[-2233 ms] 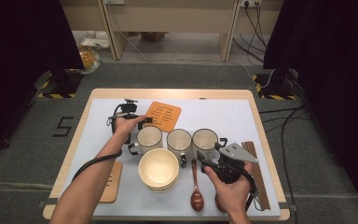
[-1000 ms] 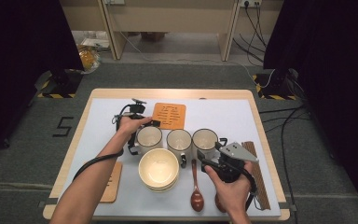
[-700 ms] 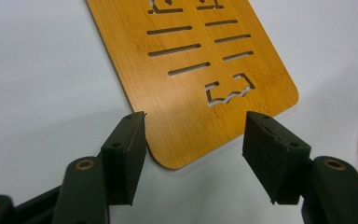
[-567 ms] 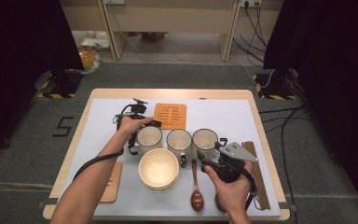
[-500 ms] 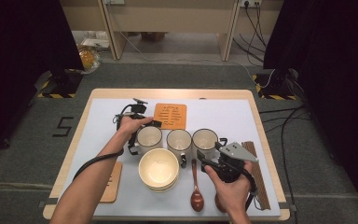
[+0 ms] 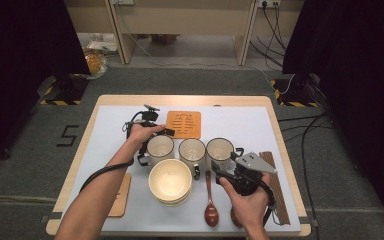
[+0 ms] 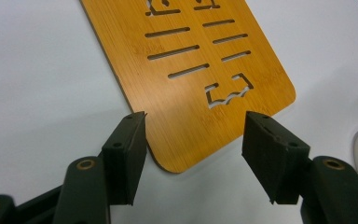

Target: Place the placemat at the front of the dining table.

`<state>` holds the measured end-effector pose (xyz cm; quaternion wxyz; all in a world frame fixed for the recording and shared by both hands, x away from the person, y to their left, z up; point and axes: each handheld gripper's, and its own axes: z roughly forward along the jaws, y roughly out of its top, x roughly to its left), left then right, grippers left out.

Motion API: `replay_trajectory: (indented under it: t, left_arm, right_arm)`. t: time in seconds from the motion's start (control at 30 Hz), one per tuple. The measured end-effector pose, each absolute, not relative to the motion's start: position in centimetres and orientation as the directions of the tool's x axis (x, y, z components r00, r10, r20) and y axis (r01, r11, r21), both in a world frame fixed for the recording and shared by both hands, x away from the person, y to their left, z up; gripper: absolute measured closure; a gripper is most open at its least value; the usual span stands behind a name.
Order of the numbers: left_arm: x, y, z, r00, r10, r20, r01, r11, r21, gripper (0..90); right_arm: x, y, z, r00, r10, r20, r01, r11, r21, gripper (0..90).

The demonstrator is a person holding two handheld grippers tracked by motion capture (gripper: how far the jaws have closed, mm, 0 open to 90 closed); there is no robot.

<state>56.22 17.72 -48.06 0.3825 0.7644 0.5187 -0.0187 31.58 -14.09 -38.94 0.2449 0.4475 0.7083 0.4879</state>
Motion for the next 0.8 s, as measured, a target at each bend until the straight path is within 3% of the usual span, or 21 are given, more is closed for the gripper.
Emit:
replay_trajectory:
  t: [0.3,0.8]
  left_arm:
    - [56.3,17.7,-48.1,0.457,0.78,-0.428,0.808,-0.162,0.567,38.8]
    - [56.4,18.3,-46.3,0.466,0.808,-0.361,0.752,-0.147,0.643,27.1]
  right_arm:
    - [31.6,-14.1,-38.9,-0.479,0.873,0.09,0.396,0.123,0.91,29.5]
    - [31.6,-14.0,-39.0,-0.482,0.871,0.089,0.396,0.127,0.909,29.5]
